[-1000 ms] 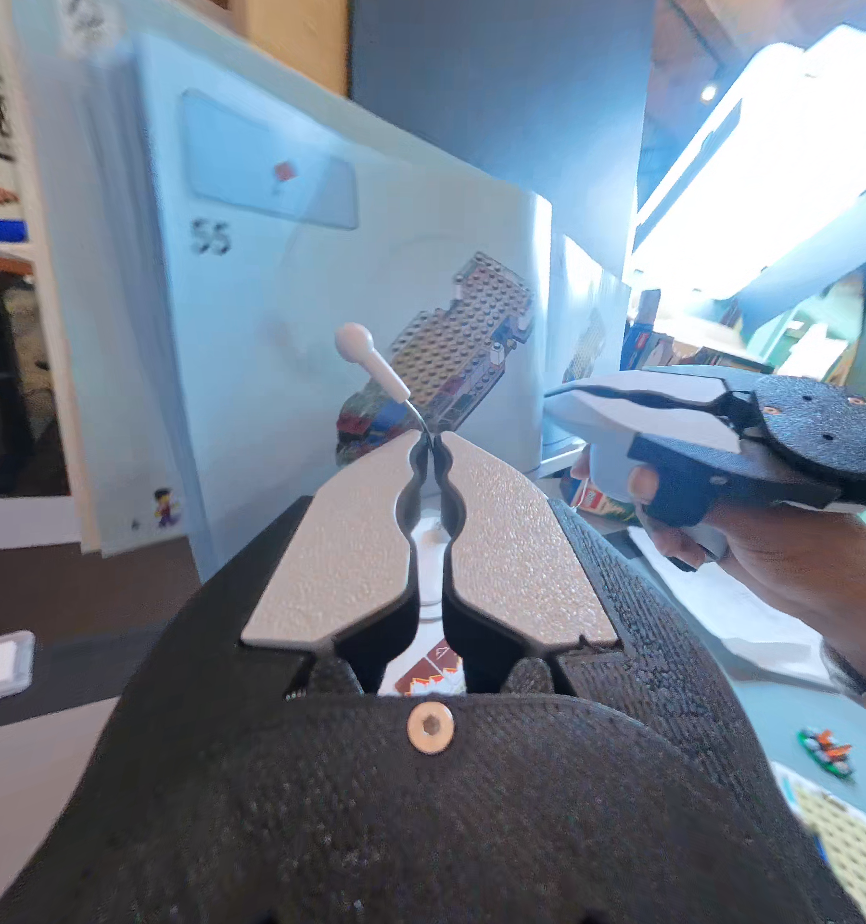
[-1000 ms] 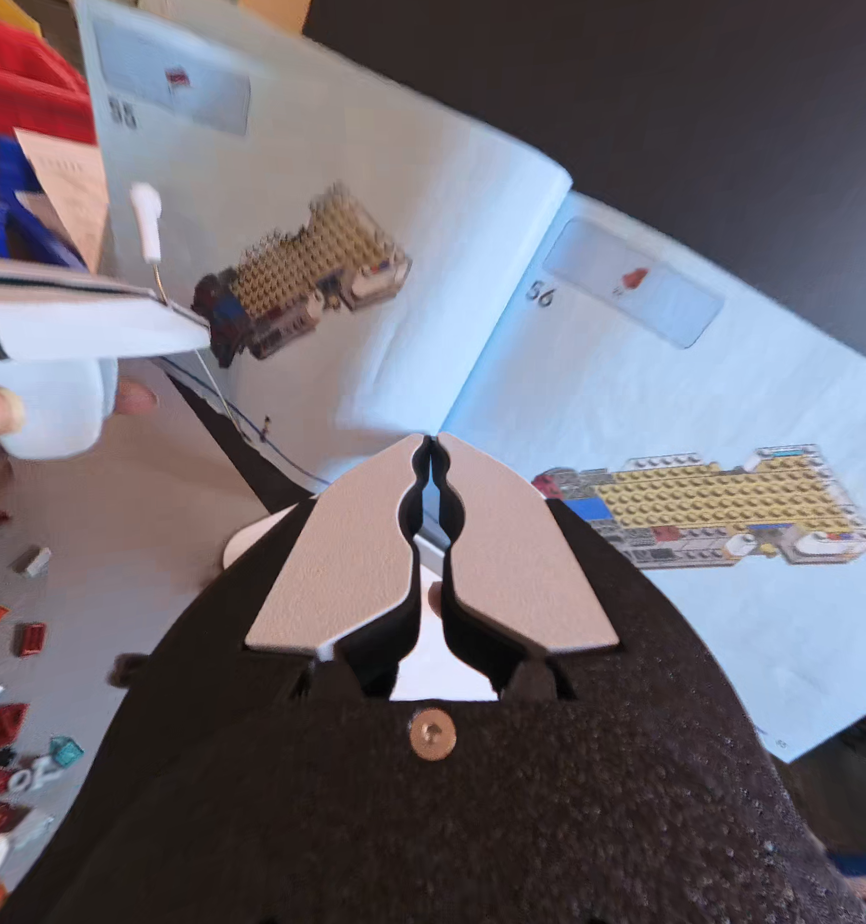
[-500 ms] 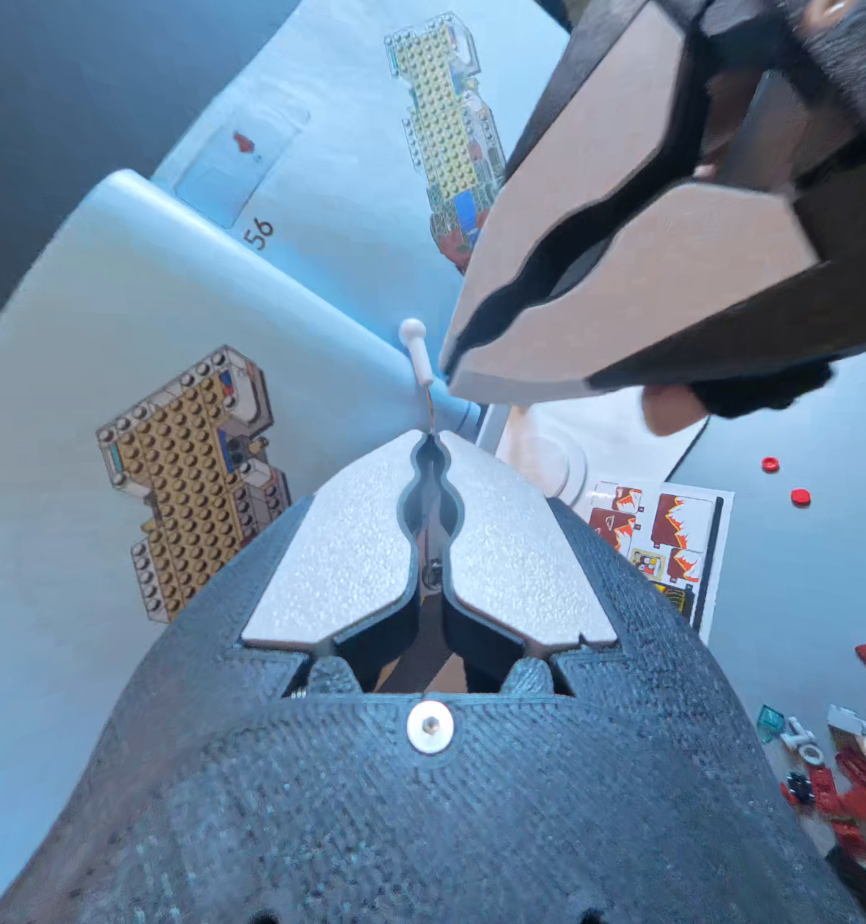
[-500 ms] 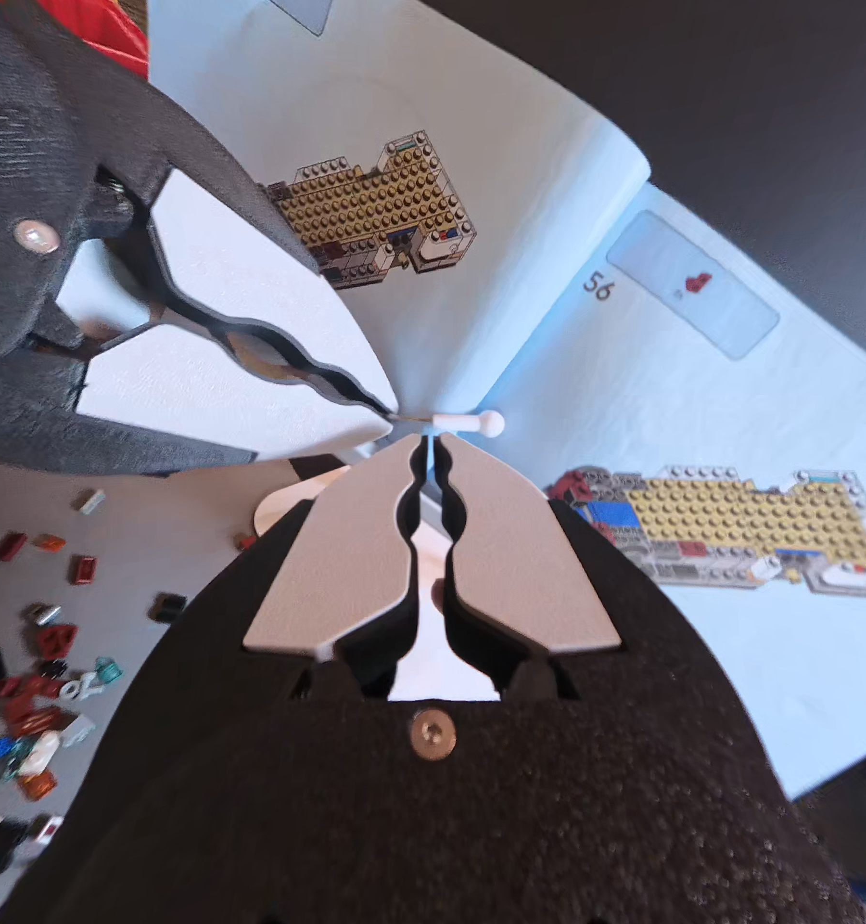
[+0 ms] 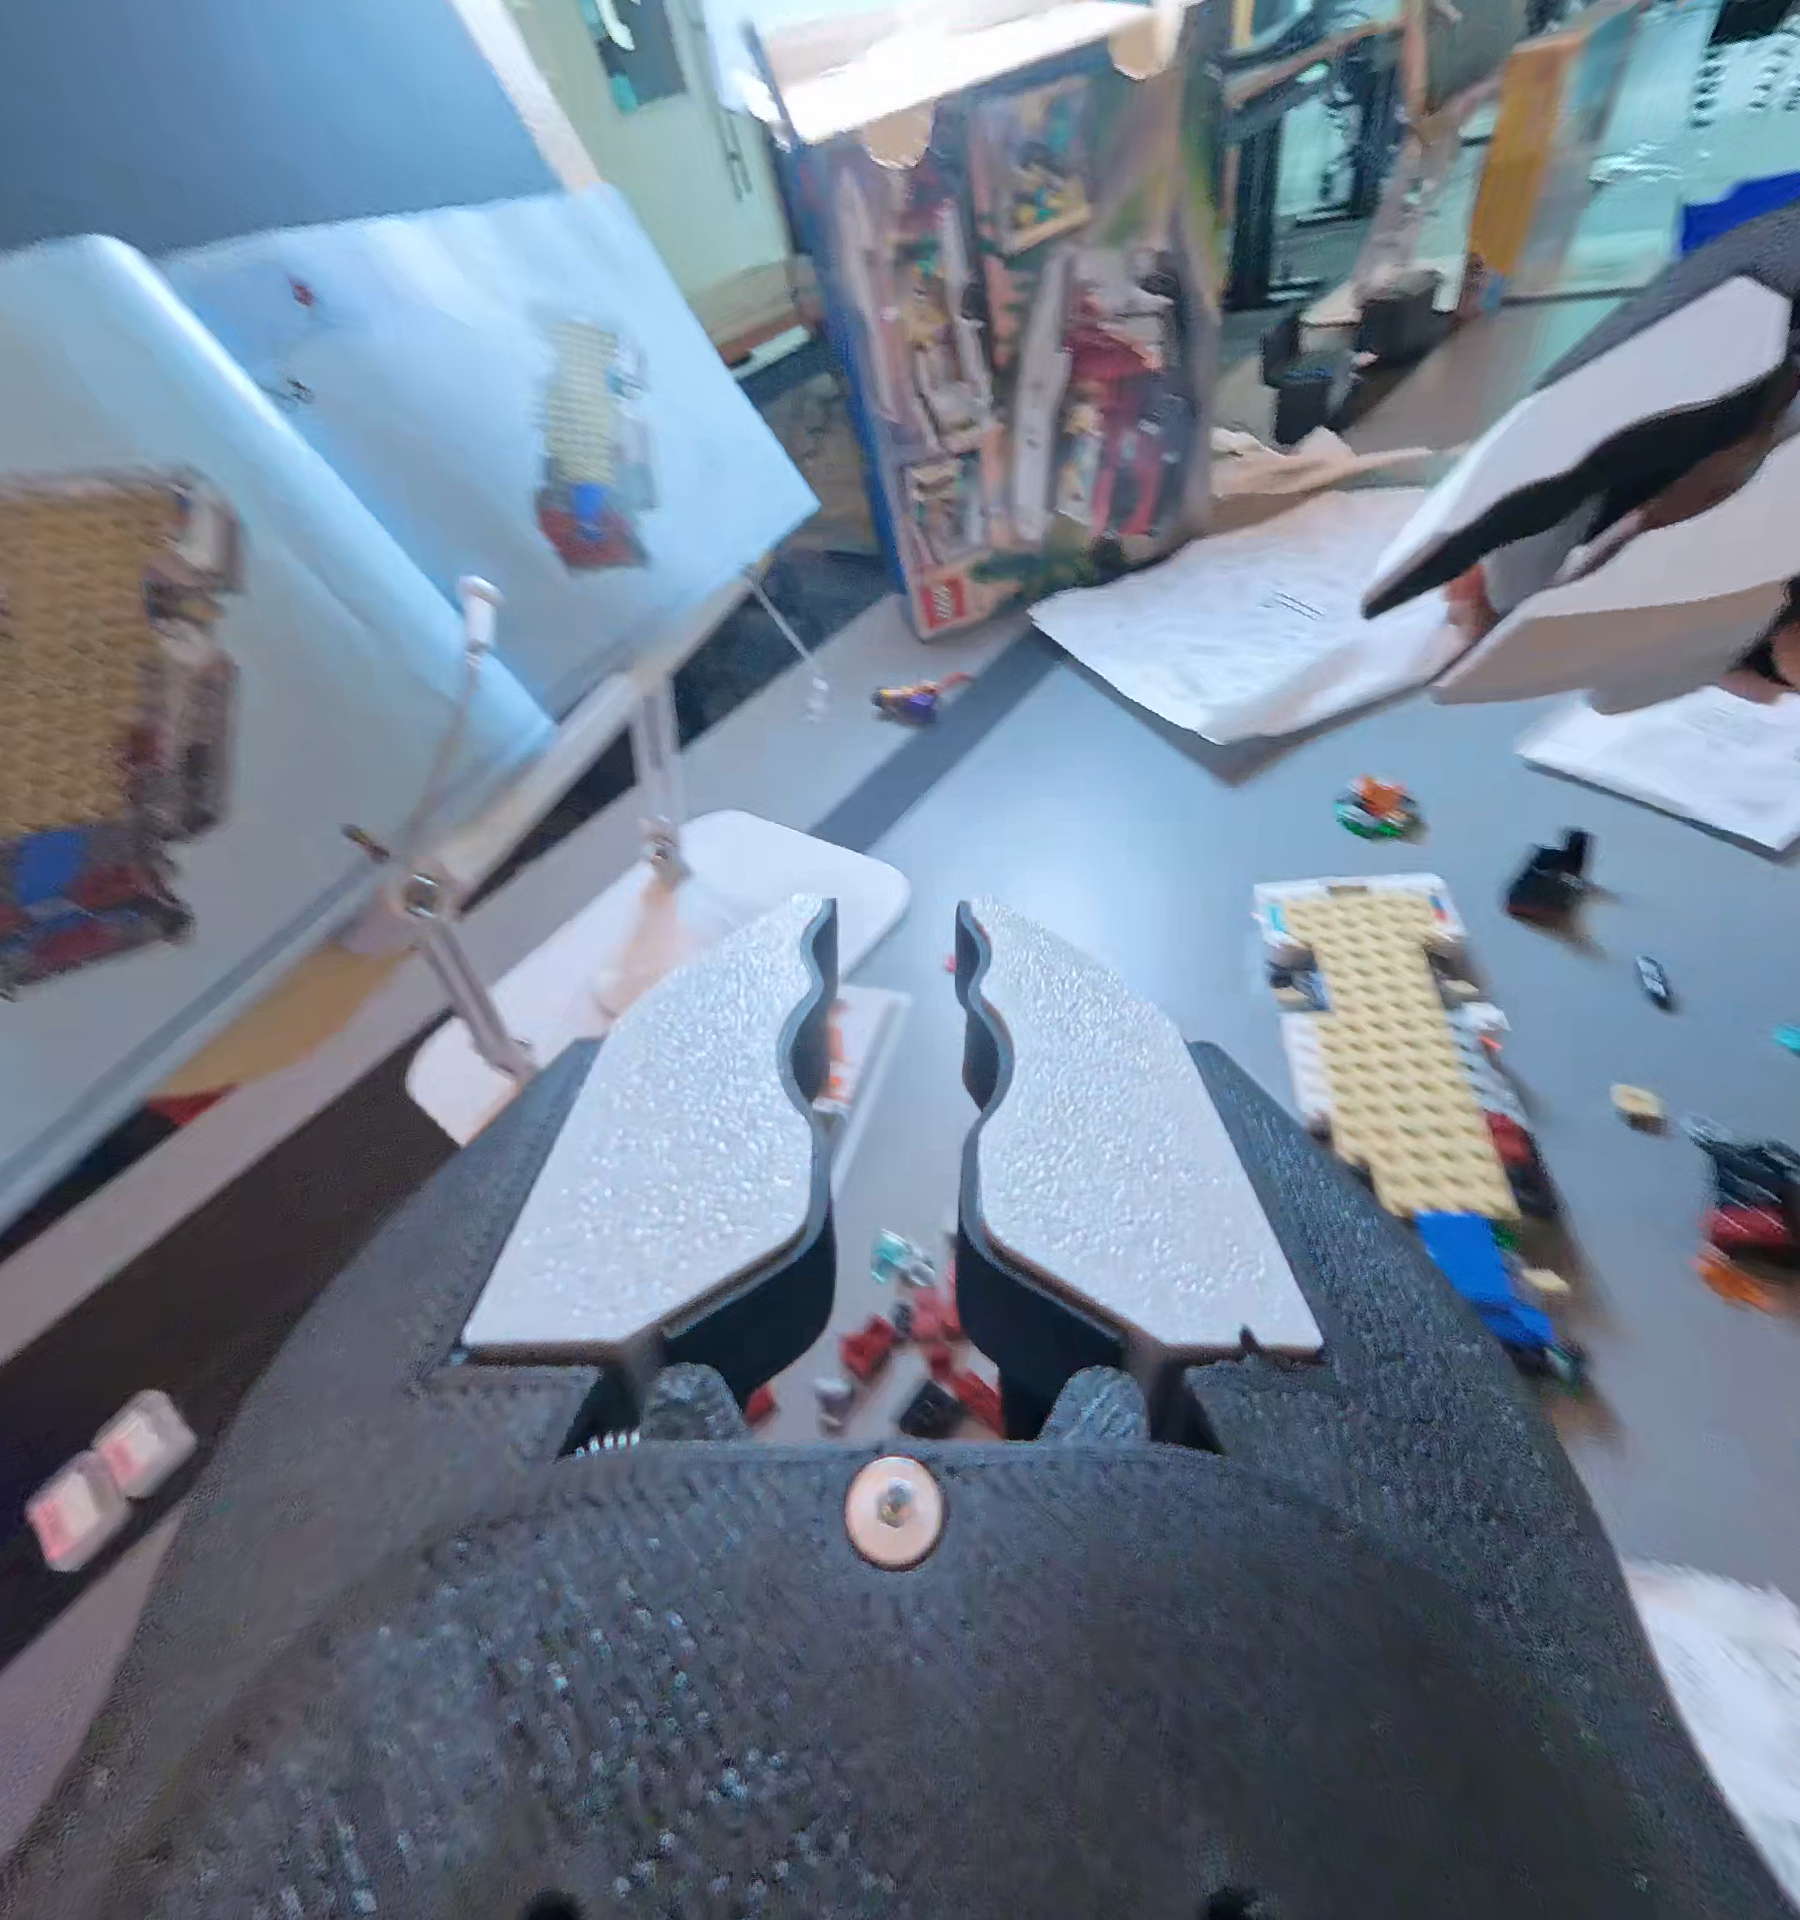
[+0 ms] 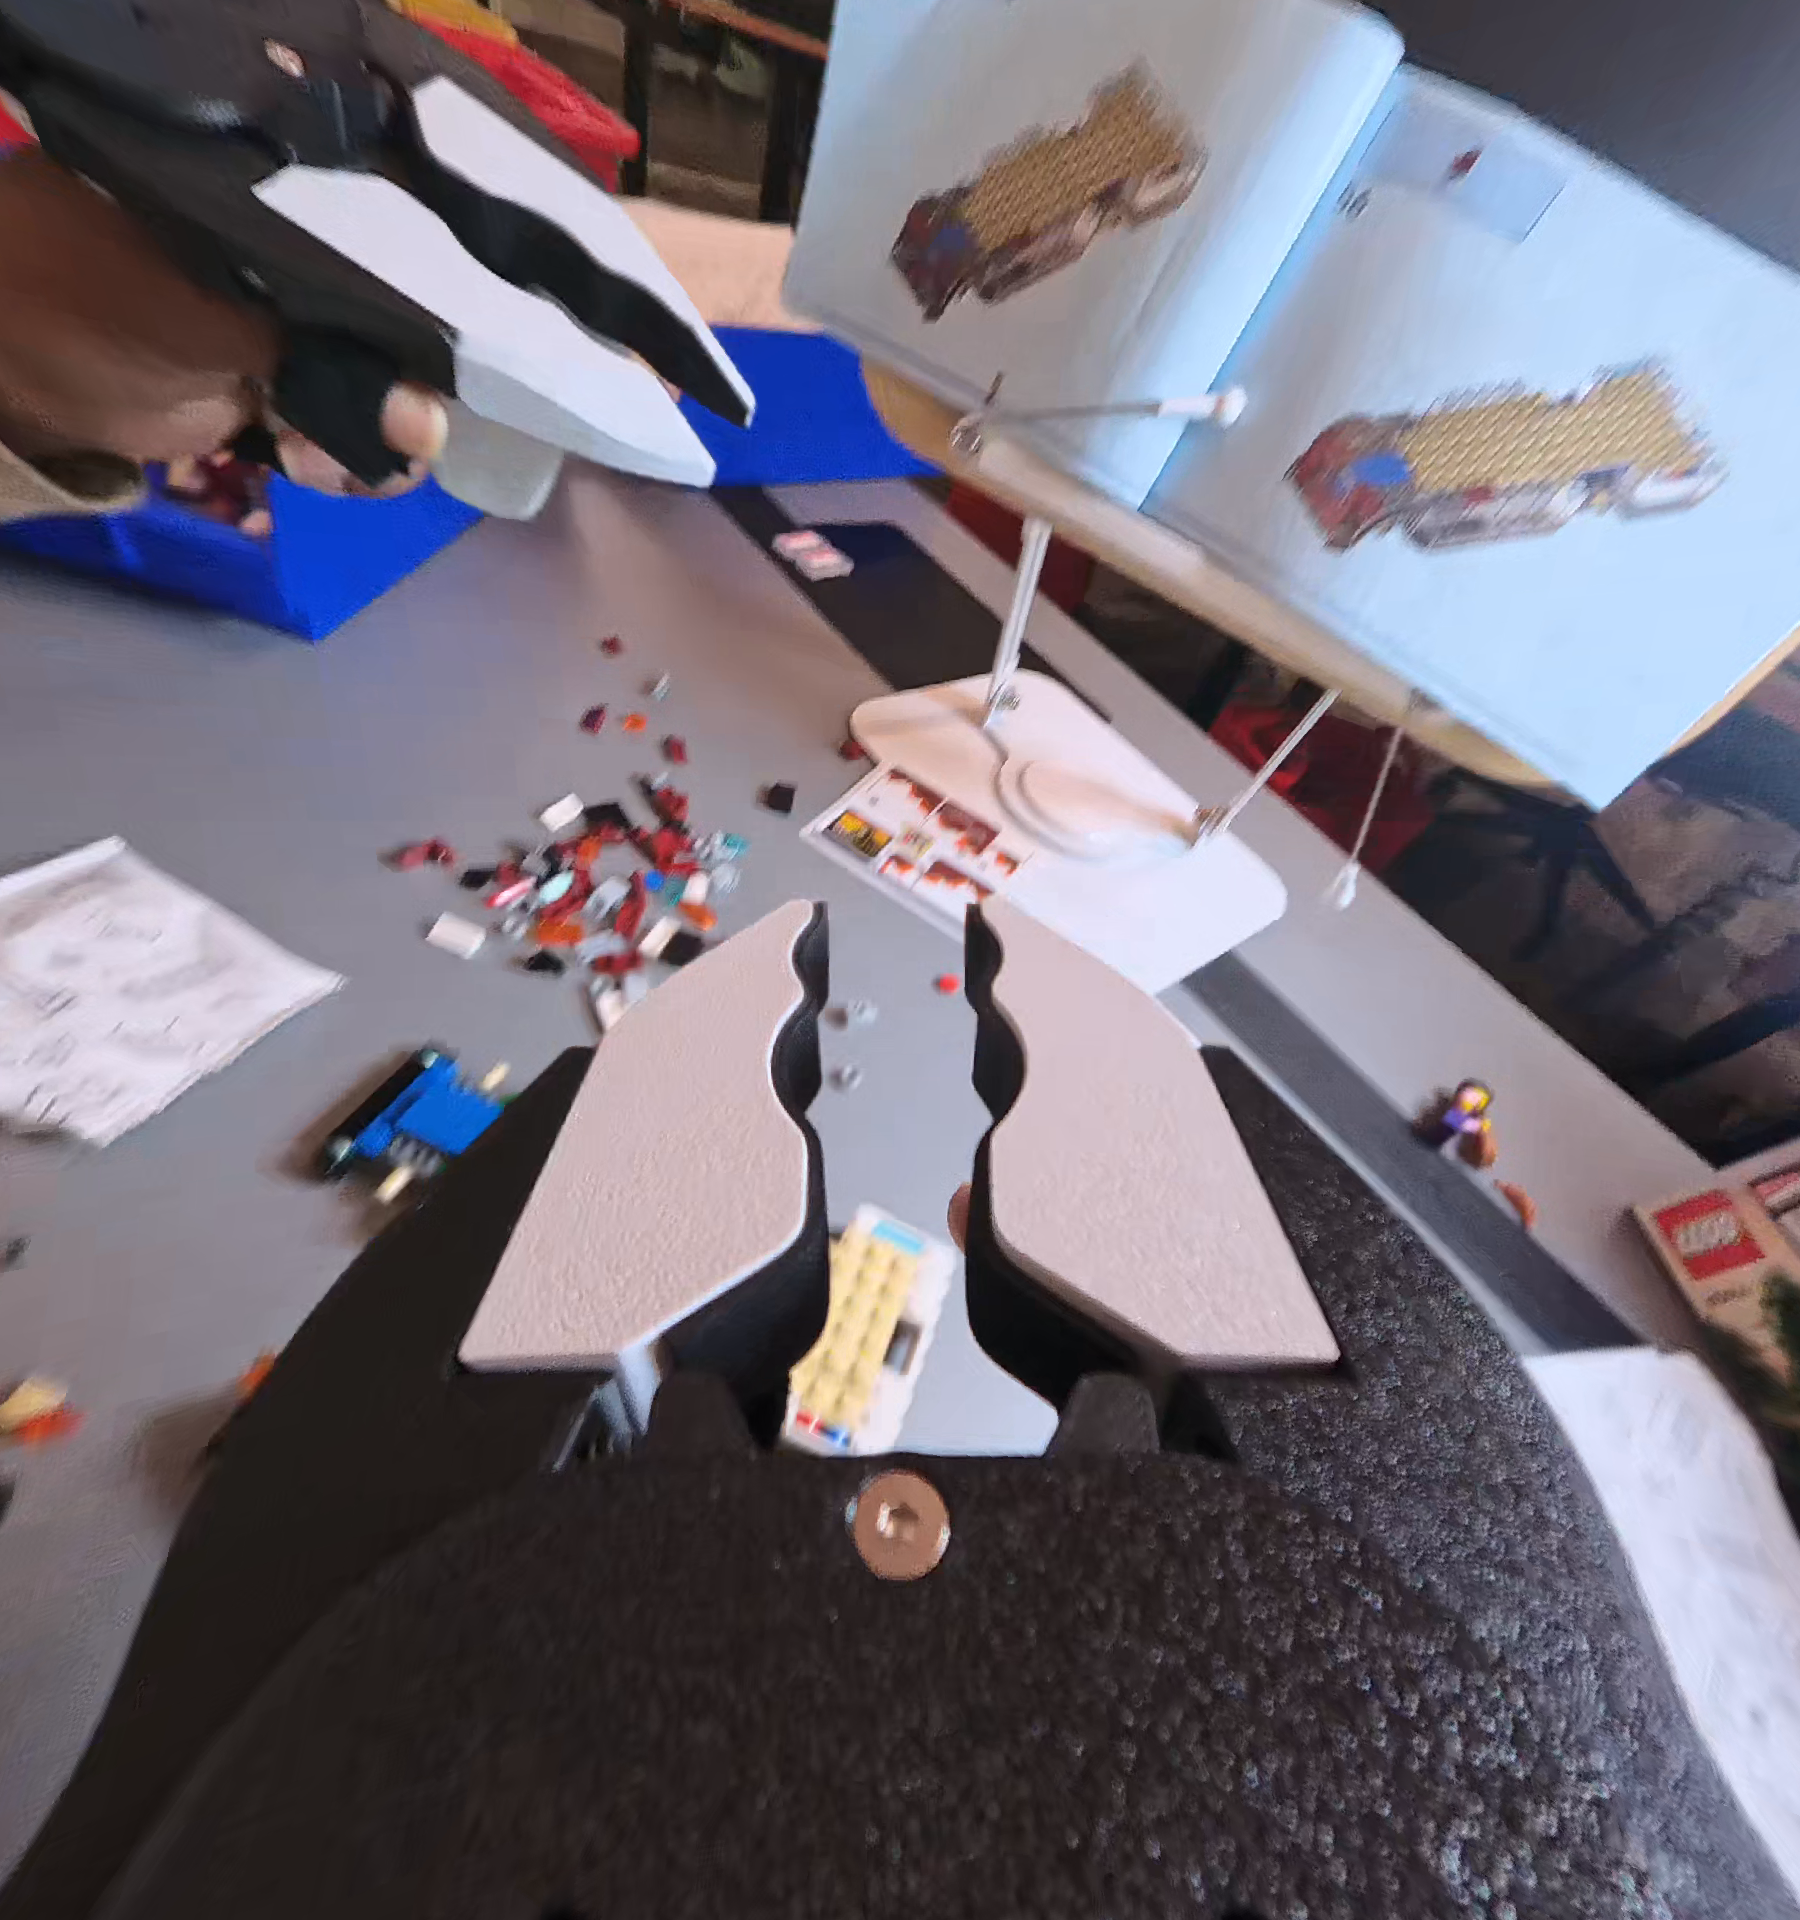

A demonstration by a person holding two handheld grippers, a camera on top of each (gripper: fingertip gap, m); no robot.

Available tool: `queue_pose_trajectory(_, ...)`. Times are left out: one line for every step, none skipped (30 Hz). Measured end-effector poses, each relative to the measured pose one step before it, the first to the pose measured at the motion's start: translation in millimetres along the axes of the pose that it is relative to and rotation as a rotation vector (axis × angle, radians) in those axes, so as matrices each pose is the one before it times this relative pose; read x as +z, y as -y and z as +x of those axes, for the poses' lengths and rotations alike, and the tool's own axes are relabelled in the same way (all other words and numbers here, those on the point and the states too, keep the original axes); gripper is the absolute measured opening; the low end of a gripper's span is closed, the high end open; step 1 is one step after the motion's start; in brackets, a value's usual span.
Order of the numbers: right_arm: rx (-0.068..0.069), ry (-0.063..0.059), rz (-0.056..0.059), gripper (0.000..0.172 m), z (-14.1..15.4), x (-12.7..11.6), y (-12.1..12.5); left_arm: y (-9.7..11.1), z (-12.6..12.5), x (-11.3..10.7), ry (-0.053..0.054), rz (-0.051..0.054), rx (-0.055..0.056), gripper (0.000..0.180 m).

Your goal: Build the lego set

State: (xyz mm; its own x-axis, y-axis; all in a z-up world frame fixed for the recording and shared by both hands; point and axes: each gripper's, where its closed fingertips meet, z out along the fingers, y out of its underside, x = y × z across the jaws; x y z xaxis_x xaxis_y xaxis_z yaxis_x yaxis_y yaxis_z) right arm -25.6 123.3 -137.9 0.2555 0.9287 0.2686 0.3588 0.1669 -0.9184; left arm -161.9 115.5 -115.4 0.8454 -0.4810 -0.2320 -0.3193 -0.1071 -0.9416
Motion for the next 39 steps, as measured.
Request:
queue_pose_trajectory(-0.0077, 0.0138, -0.0213, 0.025, -10.06, -7.14, -11.51, -9.09, 17.44, -7.39, -0.0331, -0.0183, -0.0019, 0.021)
queue_pose_trajectory(-0.0118, 0.0162, -0.0172, 0.025, -9.79, -5.00, -10.43, -10.48, 17.37, -5.68, -0.0312, -0.0264, -0.0004, 0.022)
queue_pose_trajectory(-0.0143, 0.0220, -0.0044, 0.025, -9.75, -3.16, -7.97, -10.67, 16.72, -3.69, -0.0265, -0.0287, -0.0033, 0.024)
queue_pose_trajectory(-0.0144, 0.0217, 0.0083, 0.025, -8.73, -1.28, -5.61, -11.28, 15.55, -1.90, -0.0177, -0.0353, -0.0015, 0.024)
queue_pose_trajectory(-0.0077, 0.0055, 0.0197, 0.025, -5.25, 0.60, -3.36, -11.59, 12.59, -0.11, 0.0017, -0.0415, 0.0093, 0.024)
queue_pose_trajectory(-0.0019, -0.0024, 0.0220, 0.025, -2.71, 2.30, -2.61, -11.32, 10.29, 1.33, 0.0151, -0.0426, 0.0287, 0.024)
queue_pose_trajectory(0.0069, -0.0055, 0.0157, 0.025, -1.07, 3.59, -2.88, -11.93, 7.36, 2.39, 0.0297, -0.0586, 0.0349, 0.024)
queue_pose_trajectory(0.0131, -0.0127, 0.0070, 0.026, 0.79, 4.18, -3.64, -10.10, 5.30, 3.19, 0.0329, -0.0569, 0.0245, 0.024)
queue_pose_trajectory(0.0051, -0.0088, -0.0061, 0.027, 0.73, 4.03, -5.31, -7.20, 6.05, 3.32, 0.0150, -0.0440, 0.0100, 0.027)
queue_pose_trajectory(-0.0118, -0.0042, -0.0264, 0.027, 0.30, 3.77, -7.62, -4.12, 5.62, 3.17, 0.0056, -0.0269, -0.0004, 0.029)
queue_pose_trajectory(-0.0291, -0.0009, -0.0459, 0.028, -0.15, 3.30, -9.53, -2.69, 5.97, 2.75, -0.0050, -0.0191, -0.0035, 0.030)
queue_pose_trajectory(-0.0282, 0.0076, -0.0518, 0.033, -1.72, 2.82, -9.20, -2.59, 5.33, 2.72, -0.0087, -0.0227, -0.0030, 0.031)
queue_pose_trajectory(-0.0162, 0.0171, -0.0506, 0.037, -3.54, 2.28, -7.94, -2.40, 3.24, 2.96, -0.0027, -0.0234, 0.0009, 0.035)
queue_pose_trajectory(-0.0124, 0.0090, -0.0419, 0.040, -2.53, 1.40, -6.24, -2.81, 2.94, 3.45, -0.0076, -0.0265, 0.0029, 0.039)
queue_pose_trajectory(-0.0203, -0.0021, -0.0249, 0.042, -1.10, 0.54, -3.77, -0.35, 2.36, 3.06, -0.0081, -0.0101, -0.0033, 0.042)
queue_pose_trajectory(-0.0260, -0.0034, -0.0157, 0.042, -0.71, -0.31, -2.59, 1.27, 2.51, 2.50, -0.0132, 0.0000, -0.0046, 0.044)
queue_pose_trajectory(-0.0224, -0.0069, -0.0110, 0.042, -0.03, -0.45, -1.83, 0.60, 2.71, 2.74, -0.0185, -0.0083, -0.0061, 0.046)
queue_pose_trajectory(-0.0158, -0.0041, -0.0051, 0.042, -0.16, -0.47, -1.32, -0.78, 1.88, 3.63, -0.0172, -0.0174, -0.0081, 0.051)
queue_pose_trajectory(-0.0082, 0.0019, -0.0031, 0.041, -0.72, -0.33, -1.08, -0.98, 1.19, 4.09, -0.0147, -0.0147, -0.0061, 0.054)
queue_pose_trajectory(-0.0029, -0.0010, -0.0002, 0.041, -0.23, -0.17, -0.90, -1.04, 1.87, 4.03, -0.0197, -0.0129, -0.0046, 0.055)
queue_pose_trajectory(-0.0034, -0.0037, 0.0019, 0.041, 0.20, -0.07, -0.54, 1.08, 0.83, 3.13, -0.0168, -0.0004, -0.0120, 0.054)
queue_pose_trajectory(-0.0049, -0.0044, -0.0007, 0.041, 0.43, -0.02, -0.86, 1.46, -0.27, 1.97, -0.0115, 0.0012, -0.0072, 0.053)
queue_pose_trajectory(-0.0040, -0.0061, -0.0030, 0.041, 0.77, 0.06, -0.96, 0.81, -0.79, 1.48, -0.0071, -0.0045, -0.0013, 0.051)
queue_pose_trajectory(-0.0023, -0.0029, -0.0018, 0.041, 0.24, 0.02, -0.63, 0.74, -1.62, 1.17, 0.0013, -0.0053, 0.0012, 0.050)
queue_pose_trajectory(-0.0004, -0.0002, -0.0004, 0.041, 0.03, -0.08, -0.49, 0.81, -0.83, 1.17, -0.0011, -0.0024, 0.0044, 0.047)
queue_pose_trajectory(0.0006, -0.0008, -0.0002, 0.040, 0.12, -0.03, -0.49, 0.86, -0.62, 1.17, -0.0028, 0.0001, 0.0009, 0.045)
queue_pose_trajectory(0.0003, -0.0013, 0.0001, 0.040, 0.25, 0.08, -0.55, 0.97, -1.44, 1.29, 0.0022, 0.0006, 0.0003, 0.044)
queue_pose_trajectory(-0.0001, -0.0010, 0.0002, 0.040, 0.24, 0.17, -0.48, 0.94, -1.92, 1.28, 0.0046, 0.0008, 0.0017, 0.044)
queue_pose_trajectory(0.0001, -0.0014, -0.0009, 0.040, 0.40, 0.15, -0.52, 0.75, -1.35, 1.15, -0.0007, -0.0010, -0.0008, 0.043)
queue_pose_trajectory(0.0006, -0.0006, -0.0014, 0.040, 0.35, 0.15, -0.61, 0.99, -1.00, 1.21, -0.0033, 0.0004, -0.0031, 0.043)
queue_pose_trajectory(0.0020, -0.0003, -0.0003, 0.040, 0.26, 0.10, -0.47, 1.16, -1.46, 1.12, 0.0019, 0.0036, -0.0019, 0.043)
queue_pose_trajectory(0.0040, -0.0005, -0.0004, 0.040, 0.23, 0.21, -0.44, 1.13, -1.14, 0.25, 0.0026, 0.0063, 0.0003, 0.043)
queue_pose_trajectory(0.0055, 0.0006, -0.0004, 0.040, 0.26, 0.18, -0.35, 0.28, -0.43, -0.67, -0.0016, 0.0031, -0.0011, 0.045)
queue_pose_trajectory(0.0074, -0.0008, 0.0021, 0.040, 0.47, -0.18, 0.19, 0.40, -0.53, -1.99, -0.0018, 0.0078, -0.0036, 0.046)
queue_pose_trajectory(0.0101, -0.0030, 0.0043, 0.040, 1.21, -0.56, 0.80, 1.53, -1.00, -3.41, 0.0006, 0.0185, -0.0063, 0.047)
queue_pose_trajectory(0.0127, -0.0034, 0.0053, 0.040, 1.55, -1.01, 1.40, 1.83, -1.17, -4.83, -0.0006, 0.0213, -0.0091, 0.047)
queue_pose_trajectory(0.0162, -0.0033, 0.0056, 0.040, 2.06, -1.80, 2.21, 2.33, -1.95, -6.40, 0.0032, 0.0254, -0.0123, 0.047)
queue_pose_trajectory(0.0215, -0.0015, 0.0047, 0.040, 2.23, -2.71, 2.98, 2.17, -1.94, -7.68, 0.0018, 0.0269, -0.0128, 0.047)
queue_pose_trajectory(0.0278, -0.0033, 0.0061, 0.040, 2.76, -3.97, 3.79, 1.55, -1.44, -8.24, -0.0046, 0.0255, -0.0138, 0.047)
